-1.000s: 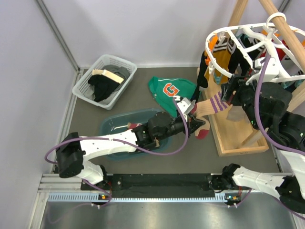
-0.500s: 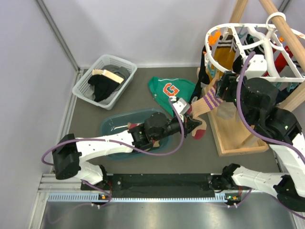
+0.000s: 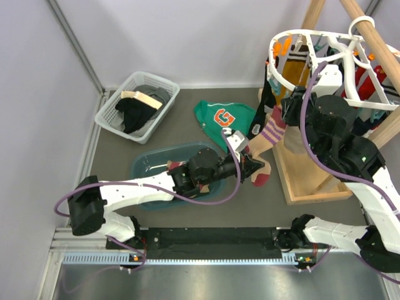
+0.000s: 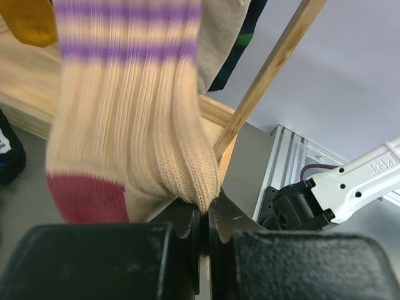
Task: Remove the socks clipped to the hanger
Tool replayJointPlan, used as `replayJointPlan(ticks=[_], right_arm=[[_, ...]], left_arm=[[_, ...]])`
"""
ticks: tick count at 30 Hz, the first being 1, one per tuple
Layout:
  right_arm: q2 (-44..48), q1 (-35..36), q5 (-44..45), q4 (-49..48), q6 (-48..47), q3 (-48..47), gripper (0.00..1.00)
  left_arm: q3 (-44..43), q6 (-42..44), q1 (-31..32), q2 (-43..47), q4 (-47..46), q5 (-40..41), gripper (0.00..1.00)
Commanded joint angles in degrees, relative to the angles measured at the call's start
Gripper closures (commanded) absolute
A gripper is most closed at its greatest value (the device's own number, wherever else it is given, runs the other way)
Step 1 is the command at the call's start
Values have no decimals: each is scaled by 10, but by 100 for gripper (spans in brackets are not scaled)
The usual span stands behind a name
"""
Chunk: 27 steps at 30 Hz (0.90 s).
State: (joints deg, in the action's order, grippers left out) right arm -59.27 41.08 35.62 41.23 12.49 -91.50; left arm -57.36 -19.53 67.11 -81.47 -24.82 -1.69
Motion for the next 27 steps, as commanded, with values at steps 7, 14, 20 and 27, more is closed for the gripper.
replayJointPlan(ticks=[7, 14, 20, 27], right_arm=[[18, -7, 9, -49, 3, -6, 84], [20, -7, -6, -40, 12, -5, 82], [23, -7, -9, -48, 13, 4, 81], [21, -8, -19, -48, 15, 7, 80]], left_arm=[[36, 3, -2, 70, 6, 69, 100], [80, -22, -5, 178, 150, 232, 100], [135, -122, -11, 278, 327, 363, 100], [230, -267, -13, 344, 425, 439, 92]])
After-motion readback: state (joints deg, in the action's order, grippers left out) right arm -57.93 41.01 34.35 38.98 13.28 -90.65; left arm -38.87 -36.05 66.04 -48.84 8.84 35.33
